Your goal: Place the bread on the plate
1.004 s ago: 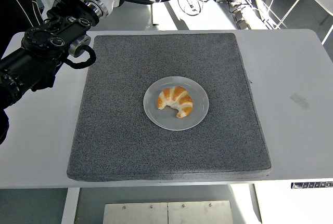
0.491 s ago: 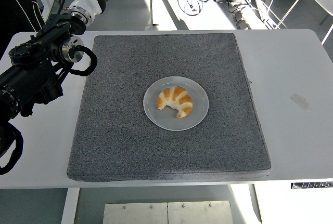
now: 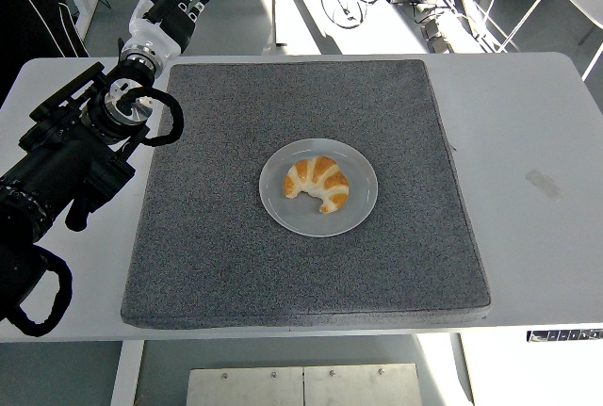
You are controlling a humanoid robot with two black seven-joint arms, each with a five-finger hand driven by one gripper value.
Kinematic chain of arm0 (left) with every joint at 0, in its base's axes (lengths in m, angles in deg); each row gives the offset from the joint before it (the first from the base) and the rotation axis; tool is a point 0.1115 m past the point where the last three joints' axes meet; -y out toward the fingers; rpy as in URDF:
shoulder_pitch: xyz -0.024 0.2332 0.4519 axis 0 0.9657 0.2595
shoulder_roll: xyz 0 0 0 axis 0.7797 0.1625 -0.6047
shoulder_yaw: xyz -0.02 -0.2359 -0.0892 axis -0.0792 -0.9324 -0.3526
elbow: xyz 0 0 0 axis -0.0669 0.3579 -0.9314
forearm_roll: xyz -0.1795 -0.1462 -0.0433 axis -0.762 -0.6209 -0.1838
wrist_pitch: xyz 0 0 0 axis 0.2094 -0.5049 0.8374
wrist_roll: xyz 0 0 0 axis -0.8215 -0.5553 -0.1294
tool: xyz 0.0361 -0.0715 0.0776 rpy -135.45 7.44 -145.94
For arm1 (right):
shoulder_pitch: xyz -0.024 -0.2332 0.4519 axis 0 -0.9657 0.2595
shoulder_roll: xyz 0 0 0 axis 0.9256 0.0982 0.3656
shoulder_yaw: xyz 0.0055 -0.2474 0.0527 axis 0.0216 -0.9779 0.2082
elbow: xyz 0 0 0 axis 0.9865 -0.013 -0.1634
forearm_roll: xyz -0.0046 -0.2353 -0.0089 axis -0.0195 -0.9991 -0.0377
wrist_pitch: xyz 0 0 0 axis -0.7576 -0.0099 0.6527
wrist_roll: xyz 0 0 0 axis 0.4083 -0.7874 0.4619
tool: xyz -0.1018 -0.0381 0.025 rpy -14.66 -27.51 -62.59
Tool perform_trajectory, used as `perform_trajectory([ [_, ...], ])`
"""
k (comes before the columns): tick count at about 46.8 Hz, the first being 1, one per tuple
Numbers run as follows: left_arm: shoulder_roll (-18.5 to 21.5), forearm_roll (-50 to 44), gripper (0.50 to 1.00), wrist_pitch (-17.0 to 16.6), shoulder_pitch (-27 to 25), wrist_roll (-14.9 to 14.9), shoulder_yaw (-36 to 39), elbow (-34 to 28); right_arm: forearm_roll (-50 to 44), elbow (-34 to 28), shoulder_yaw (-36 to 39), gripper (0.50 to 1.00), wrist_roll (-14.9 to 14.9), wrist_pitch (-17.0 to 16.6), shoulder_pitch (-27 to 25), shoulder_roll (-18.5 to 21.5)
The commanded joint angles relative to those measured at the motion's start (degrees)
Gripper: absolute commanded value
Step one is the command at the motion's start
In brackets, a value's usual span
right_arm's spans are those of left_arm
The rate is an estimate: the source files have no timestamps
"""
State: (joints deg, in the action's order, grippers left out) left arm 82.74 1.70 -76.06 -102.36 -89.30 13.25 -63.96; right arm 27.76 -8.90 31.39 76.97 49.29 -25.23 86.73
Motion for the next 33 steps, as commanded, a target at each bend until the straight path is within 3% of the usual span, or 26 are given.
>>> perform_trajectory([
  [1, 0.0, 0.42, 0.983, 0.01, 0.84, 2.0, 0.39, -0.01, 0.0, -0.02, 0.0, 1.0, 0.0, 0.02, 0.0, 0.0],
  [8, 0.0, 0.77, 0.983, -0.34, 1.45, 0.6, 0.92, 0.43, 0.0, 0.07, 0.0, 1.0, 0.0, 0.02, 0.0, 0.0],
  [20, 0.0, 0.86, 0.983, -0.25, 1.98, -9.33, 1.0, 0.25, 0.0, 0.07, 0.0, 1.0, 0.0, 0.02, 0.0, 0.0],
  [33, 0.0, 0.51, 0.983, 0.8, 3.74, -9.42, 3.29, -0.62, 0.0, 0.07, 0.0, 1.0, 0.0, 0.02, -0.18, 0.0],
])
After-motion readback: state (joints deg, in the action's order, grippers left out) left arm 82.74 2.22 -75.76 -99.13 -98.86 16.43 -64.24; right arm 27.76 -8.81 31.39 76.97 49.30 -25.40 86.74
